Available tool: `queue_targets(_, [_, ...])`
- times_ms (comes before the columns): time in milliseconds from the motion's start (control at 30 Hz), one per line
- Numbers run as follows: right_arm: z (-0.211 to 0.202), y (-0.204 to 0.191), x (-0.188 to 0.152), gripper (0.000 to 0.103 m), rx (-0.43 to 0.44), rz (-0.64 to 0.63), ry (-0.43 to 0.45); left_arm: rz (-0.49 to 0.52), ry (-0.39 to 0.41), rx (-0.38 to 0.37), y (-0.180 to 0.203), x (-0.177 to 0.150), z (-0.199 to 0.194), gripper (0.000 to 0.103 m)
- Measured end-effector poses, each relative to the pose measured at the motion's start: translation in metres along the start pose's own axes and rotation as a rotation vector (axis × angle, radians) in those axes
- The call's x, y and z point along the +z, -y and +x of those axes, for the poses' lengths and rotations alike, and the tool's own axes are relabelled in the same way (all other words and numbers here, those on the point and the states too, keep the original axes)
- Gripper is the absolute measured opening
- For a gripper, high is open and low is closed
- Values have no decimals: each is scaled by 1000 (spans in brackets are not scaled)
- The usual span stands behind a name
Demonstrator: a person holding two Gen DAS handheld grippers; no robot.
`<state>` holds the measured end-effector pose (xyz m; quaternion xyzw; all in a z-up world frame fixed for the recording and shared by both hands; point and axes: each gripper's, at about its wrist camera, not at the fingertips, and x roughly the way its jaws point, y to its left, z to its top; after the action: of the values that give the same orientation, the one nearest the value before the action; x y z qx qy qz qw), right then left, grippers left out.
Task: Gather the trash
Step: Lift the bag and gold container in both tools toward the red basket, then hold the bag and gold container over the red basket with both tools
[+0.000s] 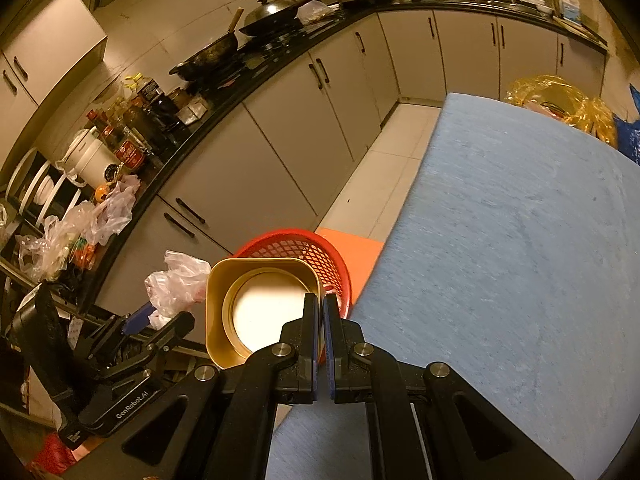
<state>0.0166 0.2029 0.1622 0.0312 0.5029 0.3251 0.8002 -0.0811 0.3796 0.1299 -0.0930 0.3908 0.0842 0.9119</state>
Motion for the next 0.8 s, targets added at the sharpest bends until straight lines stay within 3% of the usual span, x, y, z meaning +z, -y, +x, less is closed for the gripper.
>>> queue_targets(800, [36, -5, 8, 3, -11, -3, -41, -16, -49, 9, -17, -2, 28, 53])
